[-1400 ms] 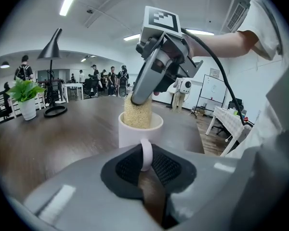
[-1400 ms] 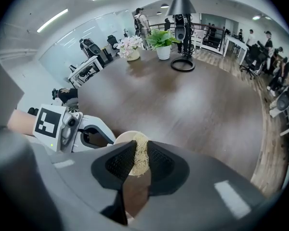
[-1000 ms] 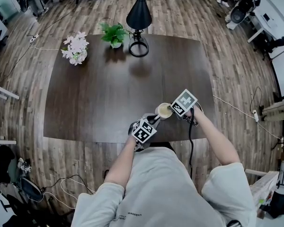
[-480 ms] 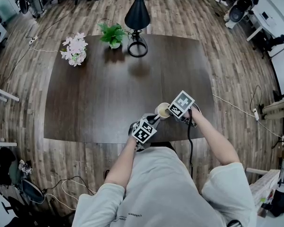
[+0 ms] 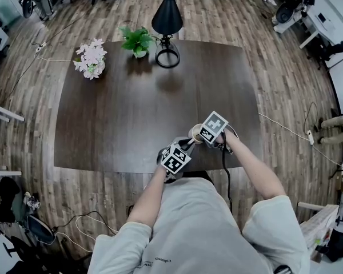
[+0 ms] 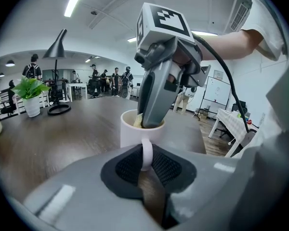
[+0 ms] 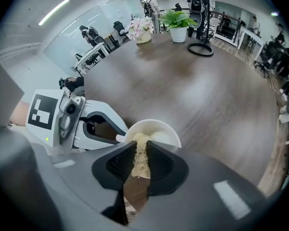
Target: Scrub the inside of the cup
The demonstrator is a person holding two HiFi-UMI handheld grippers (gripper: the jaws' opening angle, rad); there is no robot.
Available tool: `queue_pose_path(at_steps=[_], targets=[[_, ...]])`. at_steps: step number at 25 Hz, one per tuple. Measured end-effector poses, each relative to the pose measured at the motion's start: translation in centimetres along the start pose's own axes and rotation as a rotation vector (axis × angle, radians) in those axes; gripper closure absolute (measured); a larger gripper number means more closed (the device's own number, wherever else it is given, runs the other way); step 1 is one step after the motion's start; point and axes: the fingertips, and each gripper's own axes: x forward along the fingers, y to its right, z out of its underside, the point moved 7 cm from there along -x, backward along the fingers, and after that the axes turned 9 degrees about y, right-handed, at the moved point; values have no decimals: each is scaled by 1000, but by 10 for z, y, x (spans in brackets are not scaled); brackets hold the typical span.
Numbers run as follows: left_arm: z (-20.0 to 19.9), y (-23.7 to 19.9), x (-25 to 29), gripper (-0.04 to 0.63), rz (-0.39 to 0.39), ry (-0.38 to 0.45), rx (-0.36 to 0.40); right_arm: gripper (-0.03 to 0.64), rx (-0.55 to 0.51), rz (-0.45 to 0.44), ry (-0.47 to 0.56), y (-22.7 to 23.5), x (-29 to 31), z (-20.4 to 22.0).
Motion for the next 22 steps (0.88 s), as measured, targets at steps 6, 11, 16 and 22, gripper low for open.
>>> queue_pose_path(at_steps=[6,11,16,22], targets=[[0,0,0,543,2,2,-5,529,28,-23,40,2,2,-3],[0,0,-1,542,10,3,-5,531,40,15,89,6,1,-5],[0,1,0,542,14,1,-11,529,15,88,99,11,-4,-9],[-1,2,-1,542,15,6,-15,529,-55,159,84,8,-10,-12]])
